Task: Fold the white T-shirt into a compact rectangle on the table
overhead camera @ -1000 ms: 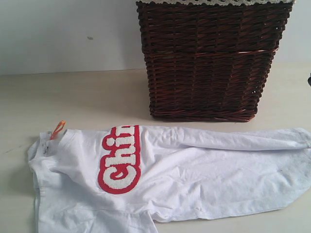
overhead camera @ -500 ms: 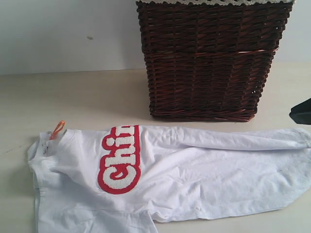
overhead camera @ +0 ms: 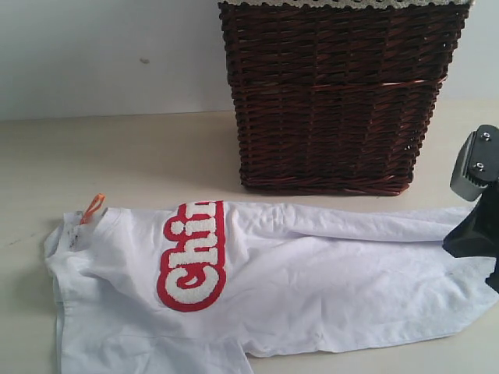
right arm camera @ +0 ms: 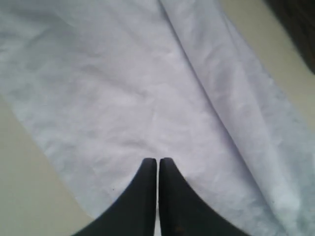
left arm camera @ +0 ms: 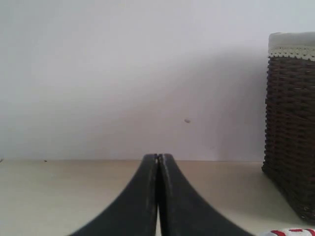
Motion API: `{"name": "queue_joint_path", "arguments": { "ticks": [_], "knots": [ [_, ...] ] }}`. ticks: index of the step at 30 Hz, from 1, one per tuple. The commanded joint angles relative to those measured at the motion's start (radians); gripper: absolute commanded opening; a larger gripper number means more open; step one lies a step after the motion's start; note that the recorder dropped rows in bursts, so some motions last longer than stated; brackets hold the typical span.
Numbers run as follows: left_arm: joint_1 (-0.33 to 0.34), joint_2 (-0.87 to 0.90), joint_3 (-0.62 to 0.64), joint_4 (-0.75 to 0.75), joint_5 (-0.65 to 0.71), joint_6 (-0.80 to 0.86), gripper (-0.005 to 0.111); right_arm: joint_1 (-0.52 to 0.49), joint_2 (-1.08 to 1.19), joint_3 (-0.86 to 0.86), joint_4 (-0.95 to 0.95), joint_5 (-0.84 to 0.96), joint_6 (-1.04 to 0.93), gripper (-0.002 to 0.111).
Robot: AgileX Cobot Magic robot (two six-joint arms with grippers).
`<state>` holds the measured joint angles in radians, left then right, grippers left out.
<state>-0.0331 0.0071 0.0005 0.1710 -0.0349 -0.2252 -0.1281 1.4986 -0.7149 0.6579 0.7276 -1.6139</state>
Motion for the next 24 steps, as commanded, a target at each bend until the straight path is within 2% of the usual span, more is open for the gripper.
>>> {"name": "queue_joint_path", "arguments": {
  "ticks": [1,10,19,24],
  "knots": [
    [0.002,-0.007,-0.001,-0.004,-0.003,-0.009,0.000,0.001,0.112,-0.001,0.018,-0.054,-0.039,0.003],
    [0.002,-0.007,-0.001,-0.004,-0.003,-0.009,0.000,0.001,0.289,-0.001,0.016,-0.146,-0.063,0.003],
    [0.002,-0.007,-0.001,-0.004,-0.003,-0.009,0.000,0.001,0.331,-0.001,-0.220,0.146,-0.051,0.003],
    [0.002,-0.007,-0.001,-0.004,-0.003,-0.009,0.000,0.001,0.331,-0.001,-0.294,0.232,-0.032,0.003]
  ]
}}
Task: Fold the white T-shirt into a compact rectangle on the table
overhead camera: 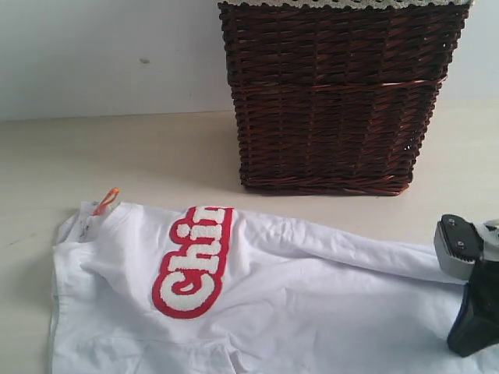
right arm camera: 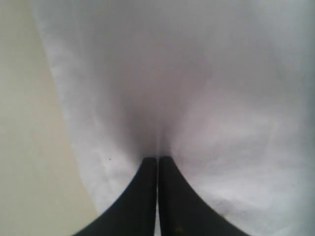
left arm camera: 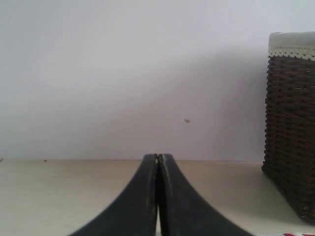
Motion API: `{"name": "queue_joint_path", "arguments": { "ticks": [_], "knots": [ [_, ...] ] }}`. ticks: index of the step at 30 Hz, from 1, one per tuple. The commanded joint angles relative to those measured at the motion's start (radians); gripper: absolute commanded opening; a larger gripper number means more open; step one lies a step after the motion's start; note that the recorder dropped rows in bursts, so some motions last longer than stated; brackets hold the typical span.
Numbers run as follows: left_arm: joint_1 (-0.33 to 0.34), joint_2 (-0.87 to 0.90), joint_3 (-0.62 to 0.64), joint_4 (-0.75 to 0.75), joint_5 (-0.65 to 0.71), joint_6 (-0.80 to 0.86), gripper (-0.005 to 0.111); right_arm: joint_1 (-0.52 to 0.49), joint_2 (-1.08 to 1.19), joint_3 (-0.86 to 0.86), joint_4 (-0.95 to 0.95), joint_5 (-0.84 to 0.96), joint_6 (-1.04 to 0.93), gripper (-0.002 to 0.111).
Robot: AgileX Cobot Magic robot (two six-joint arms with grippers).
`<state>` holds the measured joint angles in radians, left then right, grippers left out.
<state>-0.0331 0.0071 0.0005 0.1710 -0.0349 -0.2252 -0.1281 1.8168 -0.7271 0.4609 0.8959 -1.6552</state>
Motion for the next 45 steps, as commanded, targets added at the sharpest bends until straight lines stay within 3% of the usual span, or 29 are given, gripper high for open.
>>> {"name": "queue_joint_path", "arguments": {
  "ticks": [1,9,21,29,36,45],
  "knots": [
    [0.002,-0.007,-0.001,-0.004,-0.003,-0.009,0.000,0.001,0.011,0.011,-0.097,0.071,0.011,0.003],
    [0.002,-0.007,-0.001,-0.004,-0.003,-0.009,0.000,0.001,-0.138,0.011,-0.061,0.025,0.029,0.003],
    [0.002,-0.007,-0.001,-0.004,-0.003,-0.009,0.000,0.001,-0.065,0.011,-0.040,-0.409,0.143,0.003],
    [0.002,-0.007,-0.001,-0.004,-0.003,-0.009,0.000,0.001,-0.038,0.011,0.091,-0.750,0.136,0.003],
    [0.002,-0.007,-0.001,-0.004,-0.003,-0.009,0.000,0.001,0.037,0.011,0.091,-0.901,0.136,0.003],
    [0.002,-0.007,-0.001,-0.004,-0.003,-0.009,0.000,0.001,-0.061,0.011,0.091,-0.906,0.207,0.032]
  ]
}}
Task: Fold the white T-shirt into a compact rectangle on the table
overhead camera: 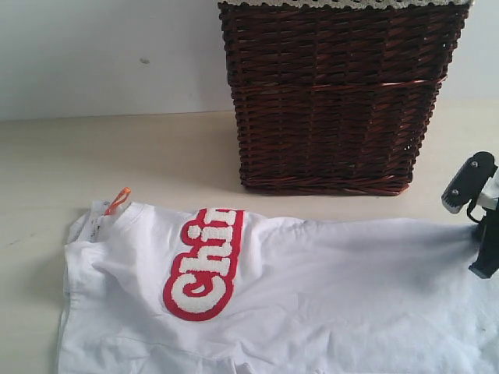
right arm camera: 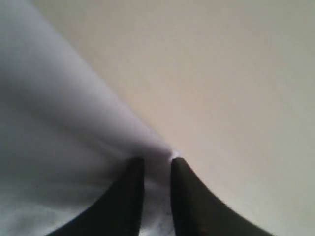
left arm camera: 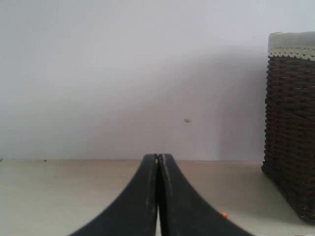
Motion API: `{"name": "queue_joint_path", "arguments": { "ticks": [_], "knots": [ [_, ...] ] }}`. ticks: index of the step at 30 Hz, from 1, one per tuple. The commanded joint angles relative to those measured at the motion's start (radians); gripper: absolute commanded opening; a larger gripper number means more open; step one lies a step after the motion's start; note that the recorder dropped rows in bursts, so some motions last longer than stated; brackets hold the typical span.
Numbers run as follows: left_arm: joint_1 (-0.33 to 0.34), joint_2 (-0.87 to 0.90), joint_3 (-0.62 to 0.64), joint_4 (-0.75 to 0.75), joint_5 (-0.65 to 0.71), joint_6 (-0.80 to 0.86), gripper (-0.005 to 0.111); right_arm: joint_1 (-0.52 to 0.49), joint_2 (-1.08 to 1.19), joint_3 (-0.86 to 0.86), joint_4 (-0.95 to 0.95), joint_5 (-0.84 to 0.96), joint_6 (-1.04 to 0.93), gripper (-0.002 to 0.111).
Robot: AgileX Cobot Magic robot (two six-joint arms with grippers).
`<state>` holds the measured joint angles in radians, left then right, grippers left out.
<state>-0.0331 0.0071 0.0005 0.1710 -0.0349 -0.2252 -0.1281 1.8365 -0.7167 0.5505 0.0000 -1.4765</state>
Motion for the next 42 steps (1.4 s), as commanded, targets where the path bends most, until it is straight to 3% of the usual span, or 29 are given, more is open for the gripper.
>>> {"name": "queue_joint_path", "arguments": {
  "ticks": [1,4,6,9,12,16,19,23,26,31,42],
  "knots": [
    [0.002,-0.007,-0.001,-0.004,-0.003,-0.009,0.000,0.001,-0.106,0.001,0.002,0.000,0.028,0.034],
    [0.002,-0.007,-0.001,-0.004,-0.003,-0.009,0.000,-0.004,-0.198,0.001,0.000,0.112,0.032,0.040],
    [0.002,-0.007,-0.001,-0.004,-0.003,-0.009,0.000,-0.020,-0.250,0.001,-0.047,0.310,0.032,0.043],
    [0.002,-0.007,-0.001,-0.004,-0.003,-0.009,0.000,-0.026,-0.274,0.001,-0.229,0.603,0.069,0.044],
    [0.002,-0.007,-0.001,-0.004,-0.003,-0.009,0.000,-0.026,-0.274,0.001,-0.394,0.752,0.172,0.044],
    [0.002,-0.007,-0.001,-0.004,-0.003,-0.009,0.000,-0.086,-0.276,0.001,-0.455,0.753,0.328,0.044],
    [0.002,-0.007,-0.001,-0.004,-0.003,-0.009,0.000,-0.204,-0.246,0.001,-0.458,0.757,0.383,0.044],
    [0.002,-0.007,-0.001,-0.004,-0.003,-0.009,0.000,-0.358,-0.232,0.001,-0.391,0.776,0.326,0.044],
    [0.002,-0.007,-0.001,-0.004,-0.003,-0.009,0.000,-0.414,-0.232,0.001,-0.330,0.797,0.231,0.044],
    [0.002,-0.007,-0.001,-0.004,-0.003,-0.009,0.000,-0.433,-0.222,0.001,-0.229,0.892,0.117,0.044],
    [0.002,-0.007,-0.001,-0.004,-0.003,-0.009,0.000,-0.433,-0.120,0.001,-0.192,0.904,0.114,0.044]
  ]
}}
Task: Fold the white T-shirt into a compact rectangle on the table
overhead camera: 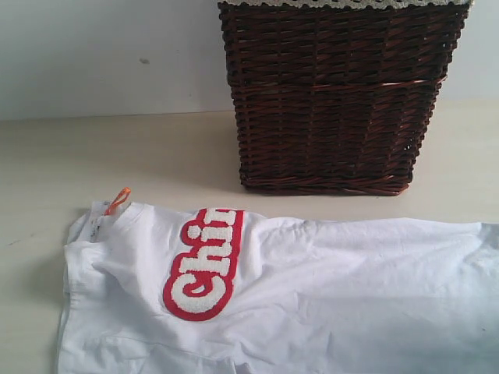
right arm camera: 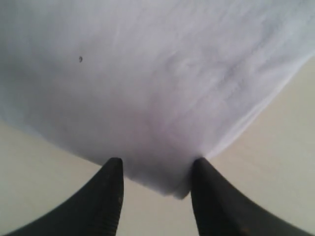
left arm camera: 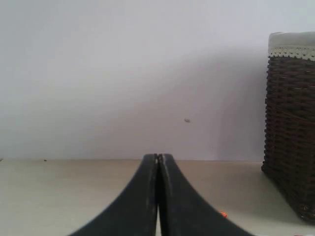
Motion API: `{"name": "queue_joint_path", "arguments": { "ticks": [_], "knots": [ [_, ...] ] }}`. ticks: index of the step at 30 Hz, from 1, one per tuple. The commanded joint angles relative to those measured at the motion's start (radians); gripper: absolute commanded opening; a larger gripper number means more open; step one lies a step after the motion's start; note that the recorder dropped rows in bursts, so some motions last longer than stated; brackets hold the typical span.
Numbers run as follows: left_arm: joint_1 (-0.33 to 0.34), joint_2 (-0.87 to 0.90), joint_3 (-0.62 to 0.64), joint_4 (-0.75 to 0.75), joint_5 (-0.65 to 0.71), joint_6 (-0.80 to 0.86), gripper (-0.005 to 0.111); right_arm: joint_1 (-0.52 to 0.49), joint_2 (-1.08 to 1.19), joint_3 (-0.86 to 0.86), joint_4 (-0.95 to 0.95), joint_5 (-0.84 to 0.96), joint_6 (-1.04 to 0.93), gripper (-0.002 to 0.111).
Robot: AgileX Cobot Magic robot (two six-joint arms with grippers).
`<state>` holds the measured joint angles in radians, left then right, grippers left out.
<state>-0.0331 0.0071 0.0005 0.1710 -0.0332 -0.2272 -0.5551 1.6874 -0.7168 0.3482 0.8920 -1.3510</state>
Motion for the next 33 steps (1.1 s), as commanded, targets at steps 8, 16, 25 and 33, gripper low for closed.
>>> {"name": "queue_joint_path", "arguments": {
  "ticks": [8,16,25,33],
  "knots": [
    [0.002,-0.007,-0.001,-0.004,-0.004,-0.007,0.000,-0.006,0.056,0.001,0.012,0.132,-0.091,0.026],
    [0.002,-0.007,-0.001,-0.004,-0.004,-0.007,0.000,-0.006,0.056,0.001,0.236,0.154,-0.224,0.000],
    [0.002,-0.007,-0.001,-0.004,-0.004,-0.007,0.000,-0.006,0.056,0.001,0.429,-0.052,-0.080,0.001],
    [0.002,-0.007,-0.001,-0.004,-0.004,-0.007,0.000,-0.004,0.062,0.001,0.596,-0.196,-0.132,0.040]
  ]
}}
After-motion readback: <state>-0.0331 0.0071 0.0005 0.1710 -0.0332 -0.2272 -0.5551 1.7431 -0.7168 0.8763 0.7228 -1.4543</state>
